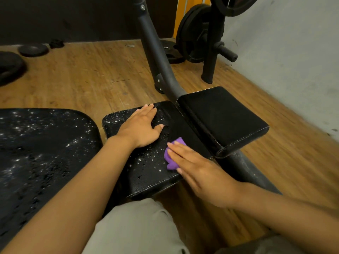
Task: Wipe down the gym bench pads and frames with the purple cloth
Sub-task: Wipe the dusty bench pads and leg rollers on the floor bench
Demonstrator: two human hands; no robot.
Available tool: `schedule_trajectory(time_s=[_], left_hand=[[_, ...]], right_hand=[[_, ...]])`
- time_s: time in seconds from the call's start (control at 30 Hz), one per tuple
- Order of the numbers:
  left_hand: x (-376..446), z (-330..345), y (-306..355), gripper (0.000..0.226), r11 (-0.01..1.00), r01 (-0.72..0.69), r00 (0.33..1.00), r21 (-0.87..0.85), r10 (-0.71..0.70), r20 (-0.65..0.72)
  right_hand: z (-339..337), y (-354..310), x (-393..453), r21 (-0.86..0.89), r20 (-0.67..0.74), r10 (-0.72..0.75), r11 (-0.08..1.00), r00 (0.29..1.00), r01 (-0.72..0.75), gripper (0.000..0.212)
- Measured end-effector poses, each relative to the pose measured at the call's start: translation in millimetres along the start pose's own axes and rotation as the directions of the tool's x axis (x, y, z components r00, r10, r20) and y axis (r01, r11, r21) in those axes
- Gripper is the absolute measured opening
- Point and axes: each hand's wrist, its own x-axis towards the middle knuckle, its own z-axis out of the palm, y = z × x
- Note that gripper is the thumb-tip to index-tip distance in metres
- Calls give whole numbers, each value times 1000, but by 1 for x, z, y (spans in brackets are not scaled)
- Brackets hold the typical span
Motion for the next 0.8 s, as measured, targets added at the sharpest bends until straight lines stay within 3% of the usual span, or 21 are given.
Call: schedule_trajectory(time_s=[0.1, 0.23, 0.3, 0.37, 0.47, 0.57, 0.67, 0.73, 0.8], left_hand=[[0, 1, 1, 67, 1000, 6, 1000, 6, -6, -1], [0, 2, 0, 67, 1000, 11, 1000, 5, -11, -10], [0, 3, 0, 66, 1000, 11, 1000, 2, -11, -13], [1, 3, 0, 66, 1000, 7, 1000, -8, -7, -9], [3, 1, -4, 64, 999, -8, 1000, -40, 8, 2], [3, -1, -8, 62, 998, -28, 999, -49, 30, 21], [3, -2, -11, 61, 998, -50, 998, -45, 51, 26], [3, -2, -11, 61, 997, -65, 998, -45, 66, 19], [2, -2, -13, 60, 996, -76, 997, -45, 77, 24]], right_hand=[[-15, 21, -1, -16, 98, -81, 996, 992, 83, 52], [-12, 44, 32, -19, -35, 217, 976, 976, -218, 48], [-3, 36, 38, -55, -101, 267, 960, 958, -273, 49], [1, 20, 31, -41, -84, 140, 989, 987, -144, 50], [-2, 8, 10, 37, 86, -119, 993, 989, 116, 51], [-16, 31, 12, 41, 163, -211, 977, 964, 207, 51], [-18, 61, 44, 56, 59, 7, 998, 998, -11, 49], [-12, 69, 66, 69, -18, 203, 977, 979, -201, 48], [-4, 61, 75, 43, -75, 267, 964, 961, -264, 48]])
